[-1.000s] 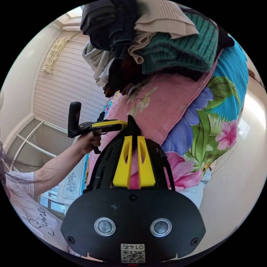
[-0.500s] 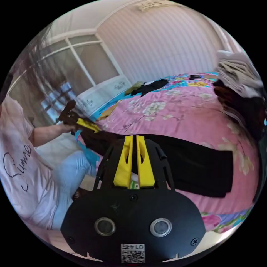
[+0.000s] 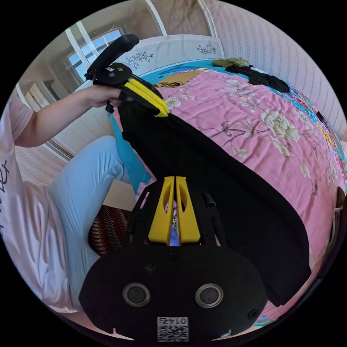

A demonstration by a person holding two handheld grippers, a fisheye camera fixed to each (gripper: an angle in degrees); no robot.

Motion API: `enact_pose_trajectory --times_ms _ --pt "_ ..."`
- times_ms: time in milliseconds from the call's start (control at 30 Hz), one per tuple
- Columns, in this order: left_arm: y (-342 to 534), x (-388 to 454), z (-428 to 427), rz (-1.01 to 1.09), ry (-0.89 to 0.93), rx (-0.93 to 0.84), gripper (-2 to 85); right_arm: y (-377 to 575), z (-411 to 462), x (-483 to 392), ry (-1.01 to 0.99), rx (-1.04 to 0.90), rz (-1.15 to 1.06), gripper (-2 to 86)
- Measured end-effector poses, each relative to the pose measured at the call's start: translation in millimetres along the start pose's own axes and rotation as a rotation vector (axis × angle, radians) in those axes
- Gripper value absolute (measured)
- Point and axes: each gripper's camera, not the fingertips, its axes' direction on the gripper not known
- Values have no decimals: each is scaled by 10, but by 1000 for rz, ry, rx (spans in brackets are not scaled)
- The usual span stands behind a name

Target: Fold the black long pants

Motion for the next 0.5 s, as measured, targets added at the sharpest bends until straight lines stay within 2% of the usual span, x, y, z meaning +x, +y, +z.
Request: enact_pose_trajectory --times_ms 133,233,367,500 --pt "175 -353 27 -121 -116 31 -8 -334 -58 -137 -38 31 20 0" --pt "306 -458 59 -145 -100 7 -5 -547 37 -227 -53 -14 11 -1" --pt "745 -267 -322 -50 -24 92 30 -864 124 -406 -25 -34 -11 -2" --pt "1223 28 -259 40 11 6 59 -1149 195 -539 -1 -44 -22 -2"
